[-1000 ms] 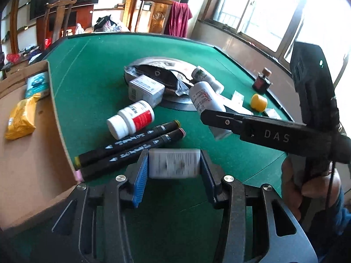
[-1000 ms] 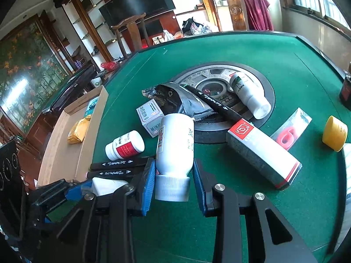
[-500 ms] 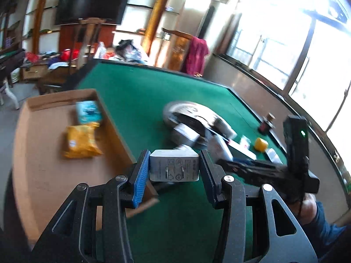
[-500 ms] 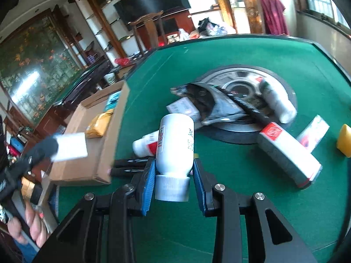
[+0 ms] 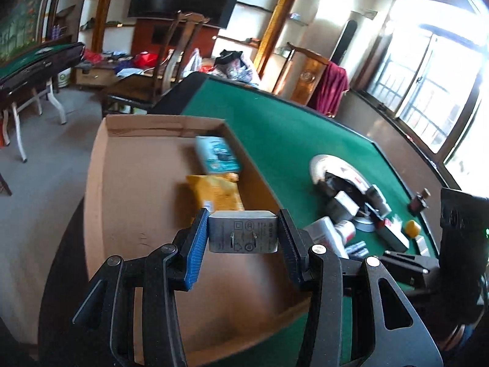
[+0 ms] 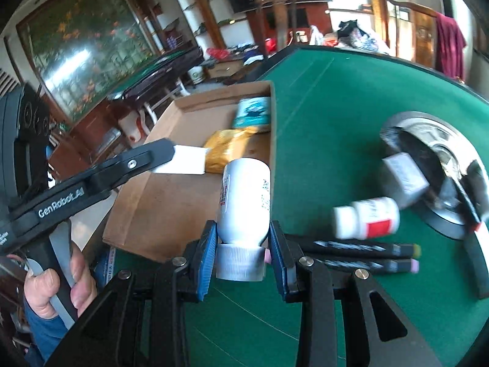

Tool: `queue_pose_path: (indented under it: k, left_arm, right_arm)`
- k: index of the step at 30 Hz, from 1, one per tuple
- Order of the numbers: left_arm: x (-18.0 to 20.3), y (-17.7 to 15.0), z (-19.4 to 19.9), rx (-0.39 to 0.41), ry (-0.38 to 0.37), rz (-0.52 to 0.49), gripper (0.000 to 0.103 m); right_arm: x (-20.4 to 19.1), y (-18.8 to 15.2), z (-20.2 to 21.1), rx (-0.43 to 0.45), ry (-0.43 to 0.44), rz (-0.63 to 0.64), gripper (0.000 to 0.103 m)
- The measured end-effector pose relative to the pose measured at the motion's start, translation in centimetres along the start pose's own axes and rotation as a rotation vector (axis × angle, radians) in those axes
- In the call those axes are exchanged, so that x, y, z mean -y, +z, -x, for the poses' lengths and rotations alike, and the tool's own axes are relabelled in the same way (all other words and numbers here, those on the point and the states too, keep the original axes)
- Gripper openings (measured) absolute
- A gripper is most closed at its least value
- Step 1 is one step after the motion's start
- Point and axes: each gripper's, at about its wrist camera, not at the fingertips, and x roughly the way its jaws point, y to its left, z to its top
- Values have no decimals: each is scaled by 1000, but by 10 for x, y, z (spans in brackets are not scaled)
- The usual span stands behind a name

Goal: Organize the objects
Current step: 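Carry the charger and pill bottle to the tray and release the charger, then open the right gripper to drop the pill bottle into the tray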

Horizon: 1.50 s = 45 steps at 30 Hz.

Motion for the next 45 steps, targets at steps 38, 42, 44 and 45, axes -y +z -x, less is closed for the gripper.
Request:
queue_pose_path:
  k: [38,42,44,45]
  left_arm:
    - [-50,57,-64,-105,96,53,45]
    - [-45,50,-53,-96,82,49,45]
    - [-41,47,-46,-92,69,38,45]
    - [-38,46,-42,-84,62,33,45]
  right_arm:
    - [-2,58,-66,-90,-151,1,34]
    - [3,56,-47,-71,-110,-28,34]
    - [9,54,-33,-52,-78,-48,34]
    - [15,52,-24,-40,-55,-67,34]
